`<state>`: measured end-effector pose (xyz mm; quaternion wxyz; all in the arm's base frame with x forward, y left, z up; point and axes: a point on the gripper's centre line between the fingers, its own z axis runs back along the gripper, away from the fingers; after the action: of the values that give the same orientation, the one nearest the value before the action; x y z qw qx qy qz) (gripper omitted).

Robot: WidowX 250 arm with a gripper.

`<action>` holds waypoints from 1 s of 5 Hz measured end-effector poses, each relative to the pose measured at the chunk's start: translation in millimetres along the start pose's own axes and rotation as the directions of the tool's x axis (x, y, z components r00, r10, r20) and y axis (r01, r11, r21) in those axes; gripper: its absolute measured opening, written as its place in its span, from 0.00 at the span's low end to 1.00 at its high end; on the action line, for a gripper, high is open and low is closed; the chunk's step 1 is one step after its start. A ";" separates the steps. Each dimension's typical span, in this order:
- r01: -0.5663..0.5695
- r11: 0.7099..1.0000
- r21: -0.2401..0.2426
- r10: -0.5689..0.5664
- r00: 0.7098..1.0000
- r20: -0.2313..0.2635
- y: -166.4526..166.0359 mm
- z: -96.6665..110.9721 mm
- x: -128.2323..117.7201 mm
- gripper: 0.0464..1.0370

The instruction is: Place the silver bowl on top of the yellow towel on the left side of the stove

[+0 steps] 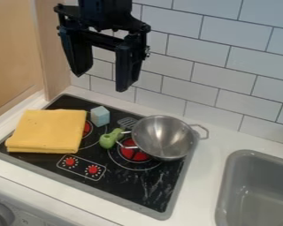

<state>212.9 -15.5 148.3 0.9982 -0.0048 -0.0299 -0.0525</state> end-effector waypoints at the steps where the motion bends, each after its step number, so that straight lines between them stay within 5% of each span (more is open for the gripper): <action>1: 0.001 1.000 0.001 0.000 0.999 -0.052 -0.8 -12.1 -10.7 0.96; 3: 0.137 0.988 0.076 -0.131 0.988 -0.084 -19.9 -19.3 2.0 0.96; 5: 0.299 0.926 0.229 -0.285 0.954 -0.090 -51.6 -33.0 15.4 0.96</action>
<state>224.7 -68.8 116.6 0.9729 0.1218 -0.0088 -0.1966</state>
